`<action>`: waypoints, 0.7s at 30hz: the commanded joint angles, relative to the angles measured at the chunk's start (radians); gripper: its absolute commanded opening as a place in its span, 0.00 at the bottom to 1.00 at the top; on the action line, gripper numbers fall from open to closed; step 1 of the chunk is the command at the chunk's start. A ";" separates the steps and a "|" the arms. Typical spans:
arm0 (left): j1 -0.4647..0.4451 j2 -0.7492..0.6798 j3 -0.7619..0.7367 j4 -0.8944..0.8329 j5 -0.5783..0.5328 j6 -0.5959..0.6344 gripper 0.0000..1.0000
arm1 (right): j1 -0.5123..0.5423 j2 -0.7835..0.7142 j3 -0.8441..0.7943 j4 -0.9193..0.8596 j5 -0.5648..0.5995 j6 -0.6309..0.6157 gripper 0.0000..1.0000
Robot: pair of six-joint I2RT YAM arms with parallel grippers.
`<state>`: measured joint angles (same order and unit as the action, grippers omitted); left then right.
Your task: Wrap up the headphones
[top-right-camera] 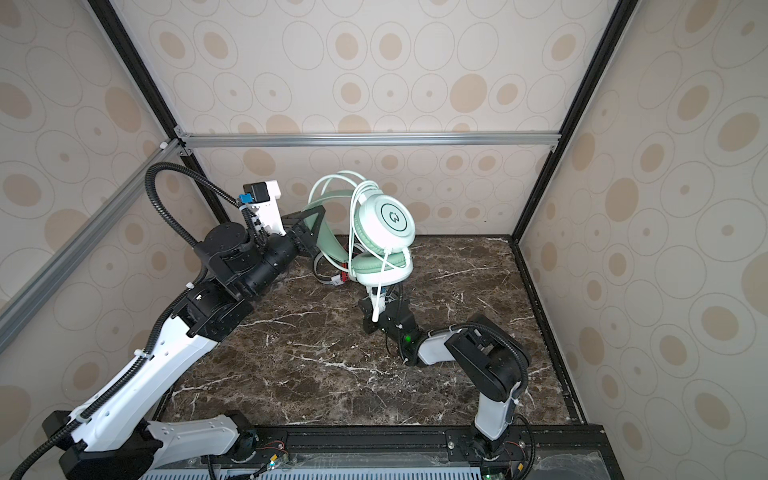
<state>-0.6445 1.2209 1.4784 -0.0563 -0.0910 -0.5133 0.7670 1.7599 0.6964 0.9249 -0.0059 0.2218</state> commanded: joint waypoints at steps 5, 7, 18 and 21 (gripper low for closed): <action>0.108 0.097 0.054 0.179 -0.099 -0.084 0.00 | 0.147 -0.154 -0.029 -0.266 0.216 -0.105 0.00; 0.127 0.118 0.036 0.202 -0.105 -0.099 0.00 | 0.187 -0.179 -0.028 -0.317 0.251 -0.122 0.00; 0.160 0.191 -0.110 0.331 -0.356 0.150 0.00 | 0.369 -0.264 -0.016 -0.493 0.368 -0.171 0.00; 0.163 0.211 -0.175 0.406 -0.406 0.206 0.00 | 0.425 -0.264 0.006 -0.548 0.409 -0.179 0.00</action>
<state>-0.4984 1.4185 1.3235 0.1482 -0.3817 -0.3630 1.1393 1.5074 0.6846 0.4686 0.3592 0.0784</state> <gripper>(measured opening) 0.070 0.055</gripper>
